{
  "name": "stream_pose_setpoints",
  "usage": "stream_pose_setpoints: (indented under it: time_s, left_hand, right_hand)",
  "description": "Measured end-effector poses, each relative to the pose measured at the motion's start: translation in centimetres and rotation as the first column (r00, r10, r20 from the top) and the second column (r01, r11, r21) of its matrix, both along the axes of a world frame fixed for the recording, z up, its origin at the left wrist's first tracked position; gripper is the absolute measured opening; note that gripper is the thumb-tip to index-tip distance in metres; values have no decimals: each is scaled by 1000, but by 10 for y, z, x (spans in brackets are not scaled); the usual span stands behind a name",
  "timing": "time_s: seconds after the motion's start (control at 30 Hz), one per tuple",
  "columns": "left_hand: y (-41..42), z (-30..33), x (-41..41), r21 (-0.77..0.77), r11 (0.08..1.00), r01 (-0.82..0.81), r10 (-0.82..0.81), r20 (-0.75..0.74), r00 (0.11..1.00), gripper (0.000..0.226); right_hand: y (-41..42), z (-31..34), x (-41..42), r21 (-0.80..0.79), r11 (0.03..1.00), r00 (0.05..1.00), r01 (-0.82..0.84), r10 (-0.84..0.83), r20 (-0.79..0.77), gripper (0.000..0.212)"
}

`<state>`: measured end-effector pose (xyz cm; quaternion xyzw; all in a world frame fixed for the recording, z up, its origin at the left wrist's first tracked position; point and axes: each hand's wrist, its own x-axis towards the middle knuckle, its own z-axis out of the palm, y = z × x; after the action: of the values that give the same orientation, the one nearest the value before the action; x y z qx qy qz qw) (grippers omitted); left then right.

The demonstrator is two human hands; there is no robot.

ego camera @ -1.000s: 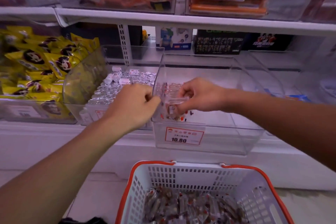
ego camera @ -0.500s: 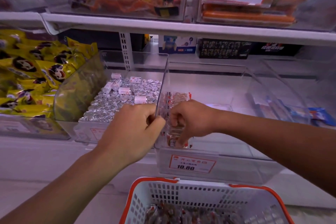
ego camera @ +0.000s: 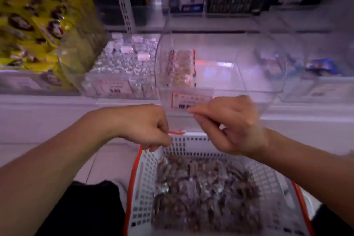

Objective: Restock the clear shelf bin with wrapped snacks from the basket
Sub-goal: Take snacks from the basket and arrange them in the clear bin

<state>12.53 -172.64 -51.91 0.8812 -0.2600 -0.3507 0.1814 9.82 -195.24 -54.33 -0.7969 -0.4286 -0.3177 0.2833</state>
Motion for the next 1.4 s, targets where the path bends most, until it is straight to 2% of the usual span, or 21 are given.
stream_pose_setpoints:
  time_s: [0.03, 0.07, 0.1, 0.13, 0.2, 0.27, 0.33, 0.43, 0.5, 0.53, 0.63, 0.67, 0.8, 0.9, 0.97, 1.03, 1.1, 1.17, 1.23, 1.3, 1.4]
  left_hand:
    - [-12, -25, -6, 166, 985, 45, -38, -48, 998, 28]
    - [-24, -54, -14, 270, 960, 69, -49, -81, 995, 26]
    - [-33, -83, -22, 331, 940, 76, -43, -104, 994, 24]
    - [-39, -110, -30, 387, 918, 83, -34, -131, 991, 26]
    - [-41, -158, -49, 519, 844, 134, -37, -193, 980, 42]
    - [-38, -199, -70, 589, 789, 174, -41, -233, 972, 58]
    - [-38, -237, -90, 569, 811, 136, 11, -248, 969, 59]
    - [-43, -281, -114, 510, 860, -5, 183, -301, 936, 52]
    - [-48, -300, -122, 465, 878, -117, 307, -359, 881, 60]
    - [-50, -308, -124, 456, 881, -129, 322, -376, 869, 65]
    - [-61, -330, -125, 478, 877, -49, 255, -378, 890, 66]
    - [-65, -335, -125, 488, 872, -24, 227, -361, 904, 65]
    - [-71, -343, -122, 416, 908, -48, 213, -360, 908, 79]
    - [-72, -345, -123, 307, 938, -160, 293, -459, 838, 75]
    - [-77, -349, -124, 297, 933, -203, 325, -458, 827, 71]
    - [-82, -353, -125, 352, 919, -176, 313, -382, 869, 70]
    - [-86, -355, -126, 398, 906, -143, 286, -329, 900, 75]
    - [-88, -357, -126, 371, 915, -157, 278, -301, 912, 69]
    - [-84, -356, -128, 340, 930, -138, 236, -266, 935, 57]
    - [-79, -352, -128, 350, 935, -61, 149, -229, 962, 49]
    - [-74, -347, -128, 375, 926, -42, 105, -148, 983, 22]
  right_hand:
    - [-2, -31, -13, -151, 988, 992, -19, 0, -126, 17]
    - [-4, -65, -24, -346, 937, 935, -51, -77, -346, 20]
    - [-7, -101, -33, -529, 839, 794, -127, -234, -562, 25]
    - [-15, -137, -43, -654, 719, 620, -236, -406, -671, 30]
    - [-38, -201, -67, -715, 571, 348, -404, -627, -697, 44]
    - [-64, -240, -89, -721, 560, 196, -408, -717, -669, 58]
    - [-79, -263, -101, -727, 578, 145, -370, -737, -660, 65]
    - [-84, -277, -102, -689, 666, 25, -287, -714, -700, 66]
    - [-79, -280, -101, -658, 720, -82, -222, -686, -723, 72]
    - [-76, -284, -101, -654, 725, -101, -219, -683, -723, 79]
    - [-61, -298, -106, -690, 671, -22, -273, -721, -692, 107]
    - [-55, -302, -108, -662, 697, -39, -275, -696, -717, 108]
    - [-41, -316, -110, -568, 784, -69, -250, -600, -797, 69]
    - [-37, -317, -110, -588, 768, -12, -256, -610, -792, 57]
    - [-38, -317, -108, -584, 776, -24, -238, -606, -795, 47]
    - [-39, -316, -104, -548, 810, -95, -209, -574, -813, 37]
    - [-41, -314, -96, -512, 848, -234, -139, -531, -815, 25]
    - [-45, -311, -90, -419, 908, -430, 28, -367, -825, 14]
    - [-50, -305, -86, -315, 936, -568, 156, -176, -804, 15]
    - [-54, -299, -85, -228, 955, -634, 190, -58, -771, 24]
    - [-58, -298, -84, -199, 957, -653, 213, -12, -757, 34]
